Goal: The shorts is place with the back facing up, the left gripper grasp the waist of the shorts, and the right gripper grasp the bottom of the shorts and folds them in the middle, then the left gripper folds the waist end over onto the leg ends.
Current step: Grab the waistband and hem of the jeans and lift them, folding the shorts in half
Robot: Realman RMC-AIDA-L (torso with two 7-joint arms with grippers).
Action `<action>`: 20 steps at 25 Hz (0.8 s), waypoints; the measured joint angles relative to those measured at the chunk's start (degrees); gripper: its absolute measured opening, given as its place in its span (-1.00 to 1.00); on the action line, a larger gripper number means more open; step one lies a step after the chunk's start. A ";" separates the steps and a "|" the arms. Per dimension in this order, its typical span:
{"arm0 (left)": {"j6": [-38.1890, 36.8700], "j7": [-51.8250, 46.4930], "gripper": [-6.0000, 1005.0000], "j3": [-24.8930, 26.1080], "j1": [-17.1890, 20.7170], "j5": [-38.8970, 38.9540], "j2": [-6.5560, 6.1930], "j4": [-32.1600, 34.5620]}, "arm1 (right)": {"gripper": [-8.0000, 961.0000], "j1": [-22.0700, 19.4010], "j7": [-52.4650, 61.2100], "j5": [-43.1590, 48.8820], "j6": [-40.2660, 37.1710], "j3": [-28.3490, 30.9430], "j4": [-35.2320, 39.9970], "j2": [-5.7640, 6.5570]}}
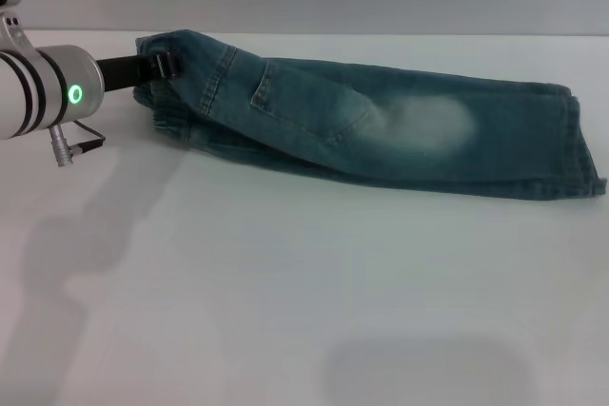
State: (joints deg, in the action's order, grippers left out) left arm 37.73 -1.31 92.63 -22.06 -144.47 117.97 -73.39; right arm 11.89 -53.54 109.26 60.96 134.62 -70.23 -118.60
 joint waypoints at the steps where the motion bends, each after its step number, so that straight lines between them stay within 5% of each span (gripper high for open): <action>1: -0.01 0.00 -0.53 0.00 0.00 0.01 0.03 0.08 | -0.86 0.13 -0.16 0.00 -0.07 0.00 0.27 0.02; 20: -2.56 0.03 -0.54 -0.31 -3.62 1.65 0.05 4.59 | -0.98 -0.59 -1.62 -4.93 3.07 1.42 3.25 -0.10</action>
State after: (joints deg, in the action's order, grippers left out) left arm 35.17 -1.28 92.31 -25.69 -142.83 118.02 -68.79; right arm 11.30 -55.16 104.33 64.03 136.04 -66.99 -118.70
